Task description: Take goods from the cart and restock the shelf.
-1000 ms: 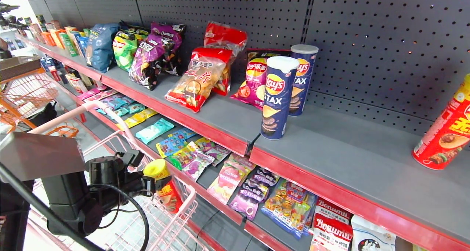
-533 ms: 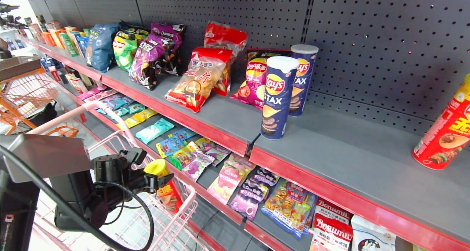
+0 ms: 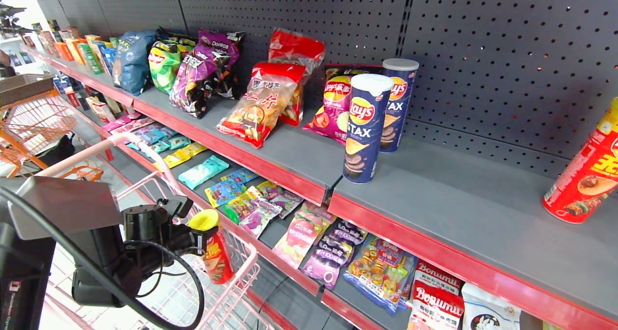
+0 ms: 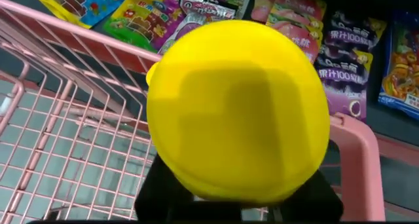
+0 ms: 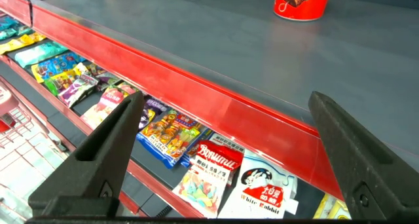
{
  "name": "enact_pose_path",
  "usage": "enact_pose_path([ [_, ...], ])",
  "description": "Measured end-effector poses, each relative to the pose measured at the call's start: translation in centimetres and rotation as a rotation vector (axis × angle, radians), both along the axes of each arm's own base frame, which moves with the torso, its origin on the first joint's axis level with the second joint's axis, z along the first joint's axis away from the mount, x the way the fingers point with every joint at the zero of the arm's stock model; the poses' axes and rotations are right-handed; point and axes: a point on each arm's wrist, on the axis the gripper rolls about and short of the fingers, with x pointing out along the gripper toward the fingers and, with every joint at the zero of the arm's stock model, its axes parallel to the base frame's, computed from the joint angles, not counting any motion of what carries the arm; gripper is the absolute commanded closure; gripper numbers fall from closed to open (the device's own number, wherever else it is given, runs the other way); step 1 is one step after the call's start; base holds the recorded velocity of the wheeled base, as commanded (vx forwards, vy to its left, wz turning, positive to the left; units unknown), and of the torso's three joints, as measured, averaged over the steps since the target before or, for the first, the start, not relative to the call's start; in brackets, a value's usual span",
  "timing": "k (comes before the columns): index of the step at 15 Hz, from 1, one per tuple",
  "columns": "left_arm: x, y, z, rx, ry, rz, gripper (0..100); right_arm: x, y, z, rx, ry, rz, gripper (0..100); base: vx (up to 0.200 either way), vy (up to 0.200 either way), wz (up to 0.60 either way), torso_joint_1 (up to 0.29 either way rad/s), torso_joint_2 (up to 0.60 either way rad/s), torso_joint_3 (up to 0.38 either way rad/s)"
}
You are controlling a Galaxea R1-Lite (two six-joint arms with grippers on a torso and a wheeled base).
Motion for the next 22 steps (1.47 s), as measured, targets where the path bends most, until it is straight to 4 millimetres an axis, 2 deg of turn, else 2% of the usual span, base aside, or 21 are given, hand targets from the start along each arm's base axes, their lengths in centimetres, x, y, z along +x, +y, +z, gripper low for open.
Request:
enact_pose_path([
  [4, -1.2, 0.0, 1.1, -0.004, 0.003, 0.001, 100, 0.0, 0.0, 0.0, 0.000, 0.000, 0.001, 0, 0.000, 0.000, 0.00, 0.000, 0.00, 0.000],
  [7, -1.8, 0.2, 3.7, -0.013, -0.047, 0.009, 100, 0.0, 0.0, 0.0, 0.000, 0.000, 0.000, 0, 0.000, 0.000, 0.00, 0.000, 0.00, 0.000],
  [11, -3.1, 0.4, 9.0, -0.025, -0.126, 0.021, 100, 0.0, 0.0, 0.0, 0.001, 0.000, 0.001, 0, 0.000, 0.000, 0.00, 0.000, 0.00, 0.000],
  [14, -5.1, 0.4, 13.5, -0.026, -0.159, 0.030, 100, 0.0, 0.0, 0.0, 0.001, 0.000, 0.000, 0, 0.000, 0.000, 0.00, 0.000, 0.00, 0.000],
  [20, -11.4, 0.5, 22.2, -0.021, -0.181, 0.047, 100, 0.0, 0.0, 0.0, 0.002, 0.000, 0.001, 0, 0.000, 0.000, 0.00, 0.000, 0.00, 0.000],
  [22, -14.0, 0.5, 25.9, -0.018, -0.206, 0.047, 100, 0.0, 0.0, 0.0, 0.003, 0.000, 0.001, 0, 0.000, 0.000, 0.00, 0.000, 0.00, 0.000],
])
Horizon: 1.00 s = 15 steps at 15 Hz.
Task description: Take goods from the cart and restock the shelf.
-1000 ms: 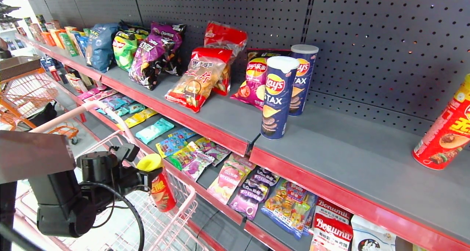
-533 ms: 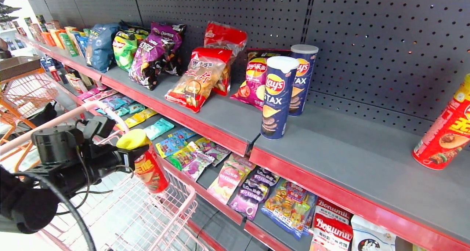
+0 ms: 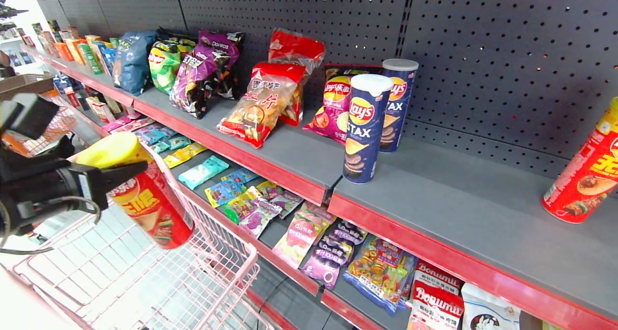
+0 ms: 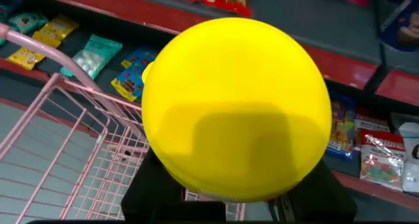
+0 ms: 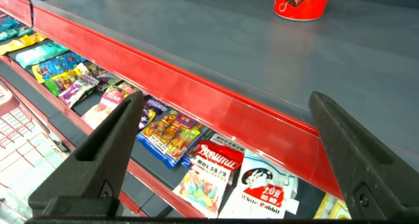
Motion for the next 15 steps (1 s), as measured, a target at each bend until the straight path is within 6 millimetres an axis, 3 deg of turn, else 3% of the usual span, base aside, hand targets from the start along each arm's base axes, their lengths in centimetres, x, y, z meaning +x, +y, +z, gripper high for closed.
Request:
enact_pose_path([
  [3, -4.2, 0.0, 3.0, 0.031, -0.103, 0.013, 100, 0.0, 0.0, 0.0, 0.000, 0.000, -0.001, 0, 0.000, 0.000, 0.00, 0.000, 0.00, 0.000],
  [5, -6.7, 0.0, 3.2, 0.044, -0.149, 0.033, 100, 0.0, 0.0, 0.0, 0.000, 0.000, -0.001, 0, 0.000, 0.000, 0.00, 0.000, 0.00, 0.000],
  [8, -9.6, 0.1, 1.8, 0.094, -0.164, 0.102, 100, 0.0, 0.0, 0.0, 0.000, 0.000, -0.001, 0, 0.000, 0.000, 0.00, 0.000, 0.00, 0.000],
  [11, -11.1, 0.2, 0.6, 0.160, -0.173, 0.157, 100, 0.0, 0.0, 0.0, -0.001, 0.000, -0.001, 0, 0.000, 0.000, 0.00, 0.000, 0.00, 0.000],
  [15, -11.8, 0.2, 1.2, 0.174, -0.220, 0.157, 100, 0.0, 0.0, 0.0, 0.000, 0.000, 0.000, 0, 0.000, 0.000, 0.00, 0.000, 0.00, 0.000],
])
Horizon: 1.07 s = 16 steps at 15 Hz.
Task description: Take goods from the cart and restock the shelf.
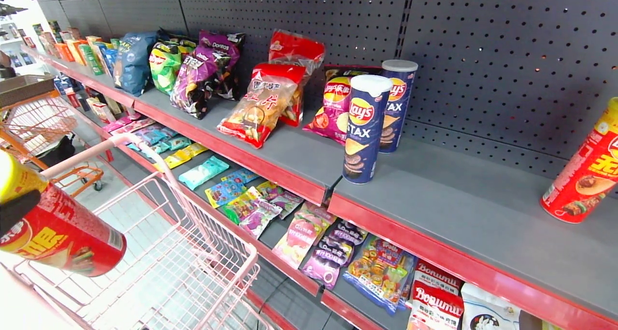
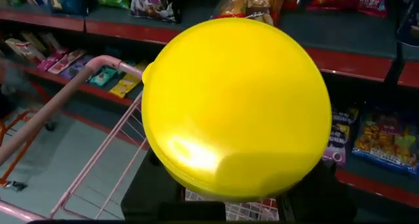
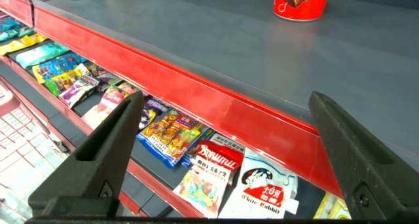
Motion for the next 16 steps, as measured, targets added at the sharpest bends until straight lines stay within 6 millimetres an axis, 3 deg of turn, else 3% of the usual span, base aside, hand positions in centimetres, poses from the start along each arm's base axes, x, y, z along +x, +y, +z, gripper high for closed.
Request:
enact_pose_path([
  [2, -0.11, 0.00, 0.13, 0.030, -0.011, -0.002, 100, 0.00, 0.00, 0.00, 0.000, 0.000, 0.000, 0, 0.000, 0.000, 0.00, 0.000, 0.00, 0.000],
  [5, -0.13, 0.00, 0.16, 0.033, -0.014, -0.003, 100, 0.00, 0.00, 0.00, 0.000, 0.000, -0.001, 0, -0.200, 0.000, 0.00, 0.009, 0.01, 0.002],
  [10, -0.17, -0.12, 0.17, 0.030, -0.016, -0.042, 100, 0.00, 0.00, 0.00, 0.000, 0.000, -0.001, 0, 0.000, 0.000, 0.00, 0.000, 0.00, 0.000],
  [16, -0.19, -0.13, -0.01, 0.030, -0.010, -0.046, 100, 0.00, 0.00, 0.00, 0.000, 0.000, -0.001, 0, 0.000, 0.000, -0.60, 0.008, 0.00, 0.002],
])
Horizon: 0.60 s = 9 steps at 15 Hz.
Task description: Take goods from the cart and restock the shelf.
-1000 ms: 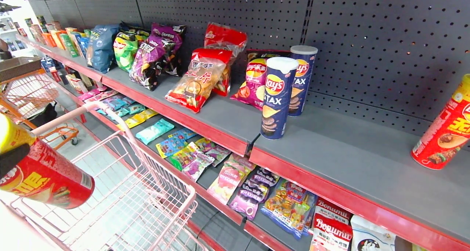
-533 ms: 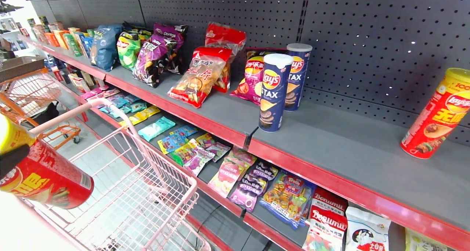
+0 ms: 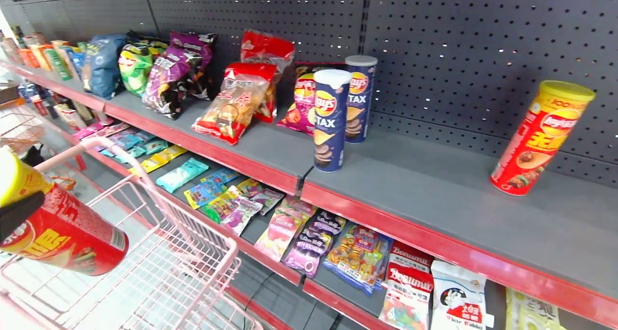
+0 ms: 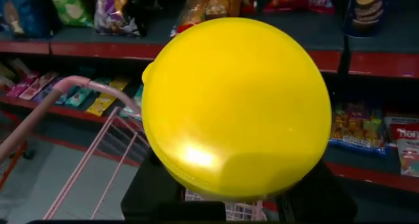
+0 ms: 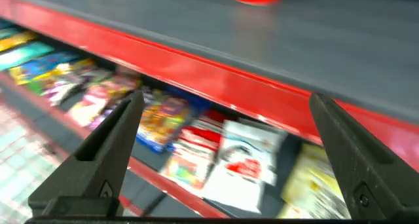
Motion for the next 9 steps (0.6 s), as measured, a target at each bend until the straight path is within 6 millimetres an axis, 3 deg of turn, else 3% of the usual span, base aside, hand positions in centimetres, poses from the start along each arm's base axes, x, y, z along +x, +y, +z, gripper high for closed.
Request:
enact_pose_path([
  [9, -0.25, -0.15, -0.20, -0.013, 0.001, -0.069, 100, 0.00, 0.00, 0.00, 0.000, 0.000, 0.001, 0, 0.000, 0.000, -0.60, 0.005, 0.00, 0.004],
])
